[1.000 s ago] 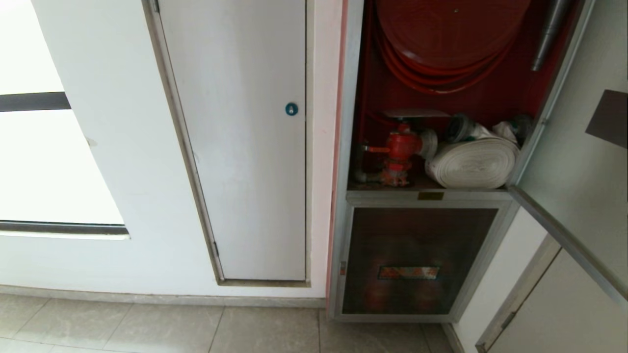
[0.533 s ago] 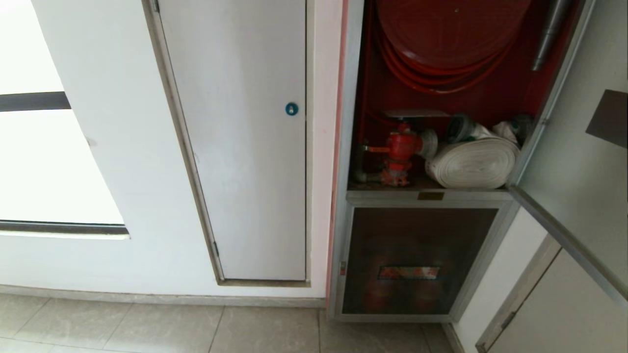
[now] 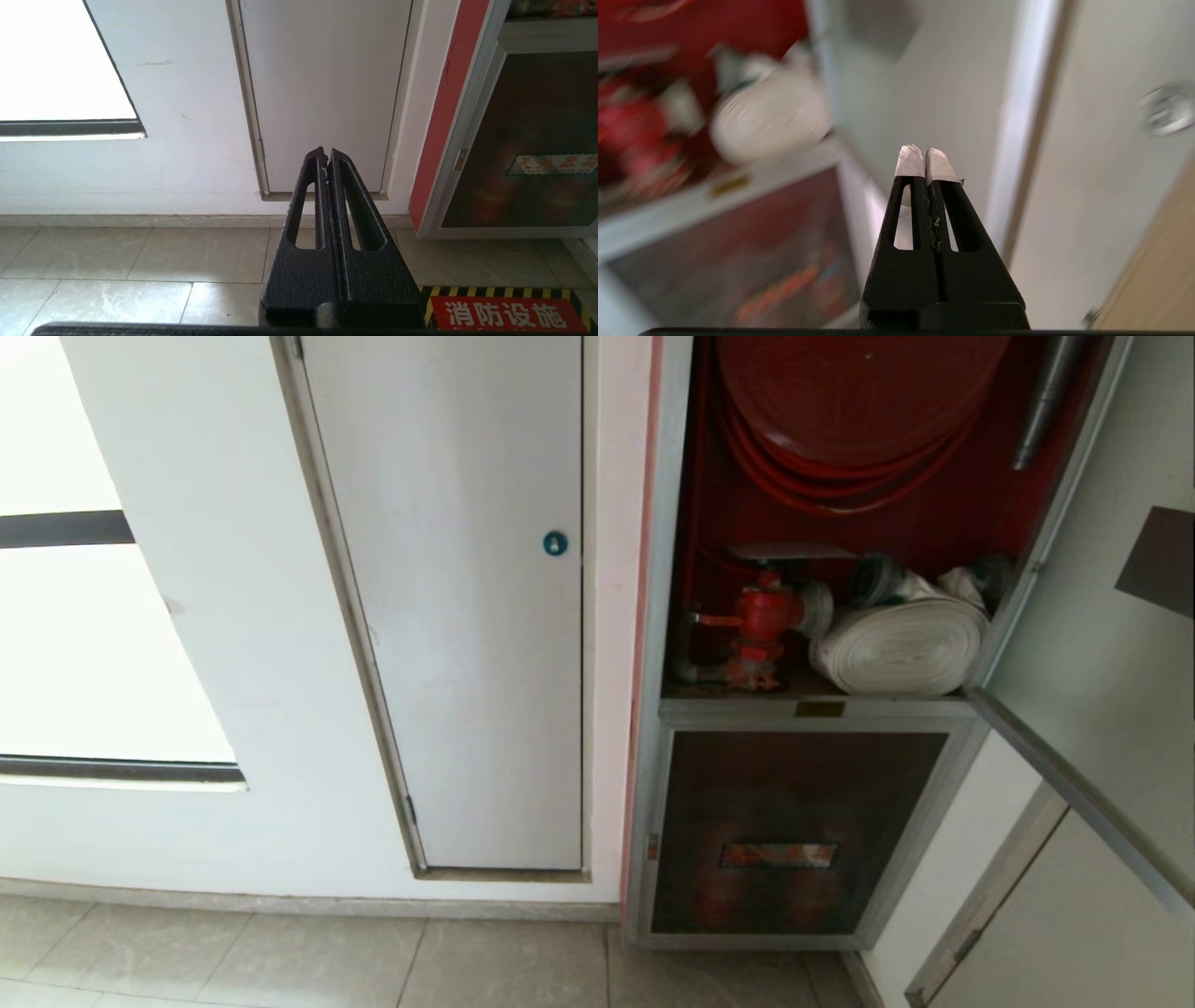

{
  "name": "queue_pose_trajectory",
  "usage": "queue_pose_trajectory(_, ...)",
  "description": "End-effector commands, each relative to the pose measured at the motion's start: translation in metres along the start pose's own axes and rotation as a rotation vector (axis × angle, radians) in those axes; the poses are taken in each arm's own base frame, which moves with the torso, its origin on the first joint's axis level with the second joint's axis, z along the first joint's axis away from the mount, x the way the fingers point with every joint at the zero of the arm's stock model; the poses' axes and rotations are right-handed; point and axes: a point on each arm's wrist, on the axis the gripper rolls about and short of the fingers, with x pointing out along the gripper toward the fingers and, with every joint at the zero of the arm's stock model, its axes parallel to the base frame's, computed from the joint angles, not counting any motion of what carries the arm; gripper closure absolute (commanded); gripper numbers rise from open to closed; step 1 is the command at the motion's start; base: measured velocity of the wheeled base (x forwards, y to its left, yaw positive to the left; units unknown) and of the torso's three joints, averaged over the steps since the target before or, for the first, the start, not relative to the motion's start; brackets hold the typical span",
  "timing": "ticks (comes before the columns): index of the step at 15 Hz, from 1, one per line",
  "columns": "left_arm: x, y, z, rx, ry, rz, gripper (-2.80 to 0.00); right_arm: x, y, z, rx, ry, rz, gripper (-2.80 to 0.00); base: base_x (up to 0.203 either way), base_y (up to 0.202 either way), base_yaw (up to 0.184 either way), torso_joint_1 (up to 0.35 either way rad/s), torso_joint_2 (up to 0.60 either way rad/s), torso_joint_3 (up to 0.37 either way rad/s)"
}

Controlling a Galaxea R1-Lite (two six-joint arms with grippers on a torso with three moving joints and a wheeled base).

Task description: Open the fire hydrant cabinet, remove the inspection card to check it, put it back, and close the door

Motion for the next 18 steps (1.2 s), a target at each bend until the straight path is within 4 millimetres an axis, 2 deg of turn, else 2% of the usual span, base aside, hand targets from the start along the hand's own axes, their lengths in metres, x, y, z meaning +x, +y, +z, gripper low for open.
queue_pose_trajectory(1,0.000,0.000,-0.002,0.000,0.006,0.000,0.00,0.020,-0.005,0.001,-0.008,-0.002,-0.076,0.00,0.000,0.000,0.000,0.000,0.00,0.000)
queue_pose_trajectory(7,0.001,0.000,-0.002,0.000,0.007,0.000,0.00,0.055,-0.027,0.003,0.018,-0.143,-0.251,0.00,0.000,0.000,0.000,0.000,0.00,0.000)
queue_pose_trajectory(18,0.000,0.000,-0.002,0.000,0.006,0.000,0.00,0.084,-0.062,0.013,0.105,-0.299,-0.393,0.00,0.000,0.000,0.000,0.000,0.00,0.000)
